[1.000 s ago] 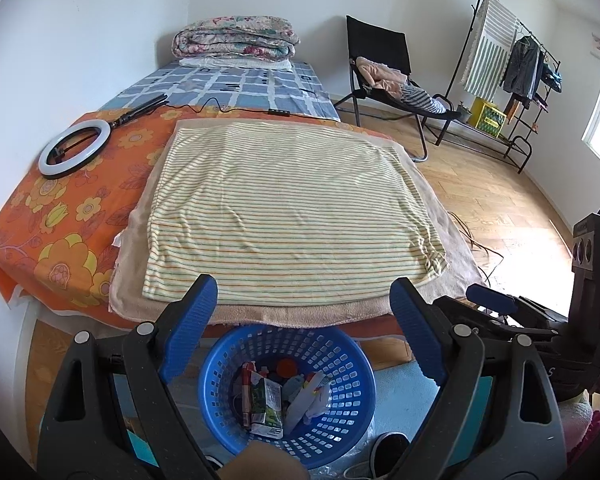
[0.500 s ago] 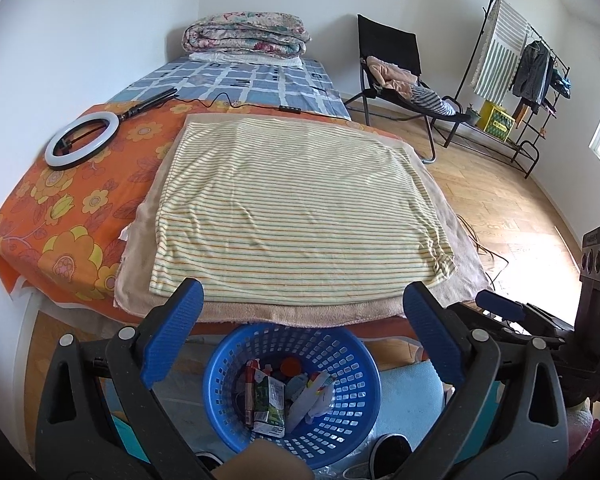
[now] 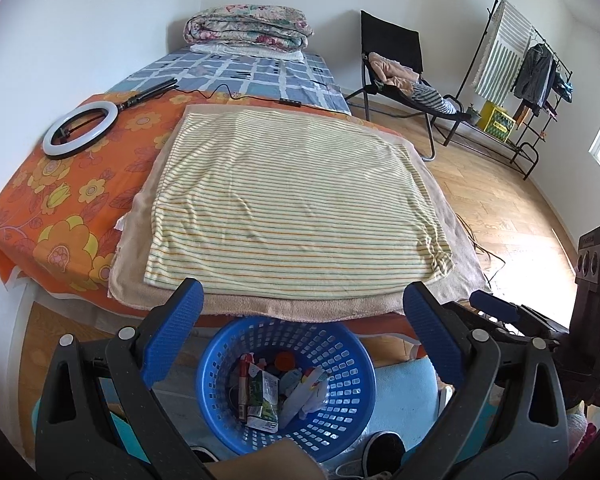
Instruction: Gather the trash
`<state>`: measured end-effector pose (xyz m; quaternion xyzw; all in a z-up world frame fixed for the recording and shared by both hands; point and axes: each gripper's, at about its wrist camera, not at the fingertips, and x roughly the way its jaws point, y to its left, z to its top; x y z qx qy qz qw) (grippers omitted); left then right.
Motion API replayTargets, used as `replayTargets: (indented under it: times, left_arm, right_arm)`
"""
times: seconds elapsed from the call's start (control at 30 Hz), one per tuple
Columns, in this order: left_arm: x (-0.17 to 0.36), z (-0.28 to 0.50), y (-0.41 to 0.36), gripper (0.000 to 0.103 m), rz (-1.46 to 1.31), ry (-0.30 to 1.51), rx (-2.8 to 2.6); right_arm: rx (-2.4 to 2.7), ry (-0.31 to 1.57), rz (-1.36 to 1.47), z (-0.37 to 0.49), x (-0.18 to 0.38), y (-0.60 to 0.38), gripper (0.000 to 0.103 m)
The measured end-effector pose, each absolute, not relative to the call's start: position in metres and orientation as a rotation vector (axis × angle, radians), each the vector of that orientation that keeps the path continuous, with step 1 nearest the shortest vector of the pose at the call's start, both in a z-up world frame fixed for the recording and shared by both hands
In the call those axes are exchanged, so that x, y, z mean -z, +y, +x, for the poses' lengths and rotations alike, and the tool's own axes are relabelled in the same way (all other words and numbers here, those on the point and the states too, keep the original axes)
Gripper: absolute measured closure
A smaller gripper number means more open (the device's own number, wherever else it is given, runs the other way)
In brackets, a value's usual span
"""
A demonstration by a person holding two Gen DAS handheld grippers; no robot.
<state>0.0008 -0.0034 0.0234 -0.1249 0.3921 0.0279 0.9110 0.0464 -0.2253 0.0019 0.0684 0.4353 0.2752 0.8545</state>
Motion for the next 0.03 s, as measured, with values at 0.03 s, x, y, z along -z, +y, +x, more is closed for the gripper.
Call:
replayTargets:
  times: [0.03]
  left_arm:
    - [-0.022,0.0012,-0.0028,0.001,-0.257,0.812,-0.067]
  right_arm:
    - [-0.579,0.917,0.144,0.0465,-0.0016,-0.2252,0.01]
